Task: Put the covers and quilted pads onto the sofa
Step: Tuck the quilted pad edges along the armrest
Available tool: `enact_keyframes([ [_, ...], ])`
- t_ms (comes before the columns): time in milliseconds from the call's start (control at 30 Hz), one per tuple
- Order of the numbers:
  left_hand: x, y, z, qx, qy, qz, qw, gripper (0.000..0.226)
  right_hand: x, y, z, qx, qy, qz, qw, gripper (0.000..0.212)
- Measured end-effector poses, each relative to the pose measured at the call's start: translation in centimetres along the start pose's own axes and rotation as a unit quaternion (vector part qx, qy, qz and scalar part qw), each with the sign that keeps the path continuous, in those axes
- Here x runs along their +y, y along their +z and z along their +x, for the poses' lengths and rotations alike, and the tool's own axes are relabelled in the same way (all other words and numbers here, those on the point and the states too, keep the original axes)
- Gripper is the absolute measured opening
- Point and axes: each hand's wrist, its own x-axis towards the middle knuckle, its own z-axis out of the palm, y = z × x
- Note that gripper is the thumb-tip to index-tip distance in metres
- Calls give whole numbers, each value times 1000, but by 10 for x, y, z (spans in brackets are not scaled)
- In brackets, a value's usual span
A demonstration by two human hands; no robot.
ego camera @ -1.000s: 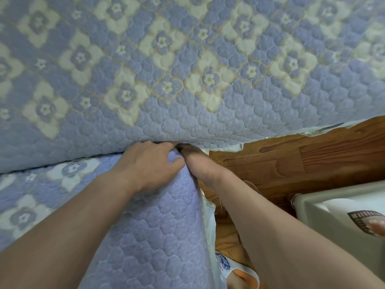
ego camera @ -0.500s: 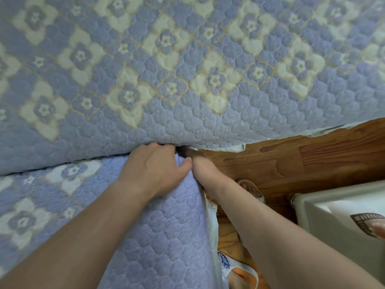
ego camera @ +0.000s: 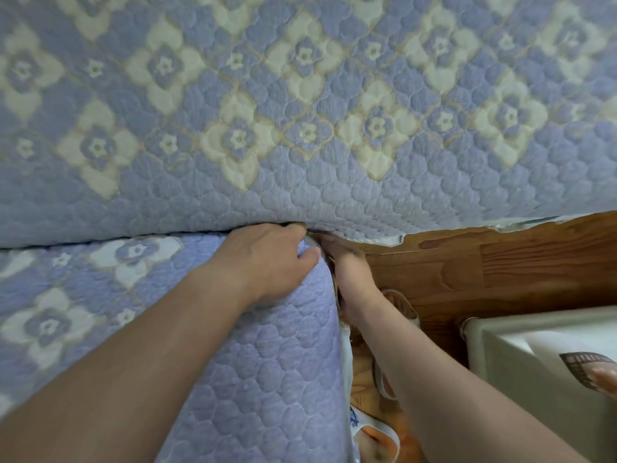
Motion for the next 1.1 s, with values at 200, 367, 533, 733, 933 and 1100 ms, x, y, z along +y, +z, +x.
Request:
enact_keyframes([
  [200,10,11,6,53,-52,86,994,48,-28,20,33,-95,16,-209,973,27],
  [367,18,22,-12,150,-91,95,980,54,-16,11,12,-35,64,-104,992,31],
  [533,20,86,-115,242,-146,13,959,62,-5,4,-67,5,-197,-322,926,34],
  [733,23,169,-195,208,-283,-10,936,66,-13,38,-66,-163,-464,-731,473,52],
  [933,24,175,-200,260,-284,-77,920,62,7,98,-68,-198,-452,-795,353,63],
  [1100,55,248,-280,237,-545,-237,768,62,112,125,-149,-267,-475,-793,274,71],
])
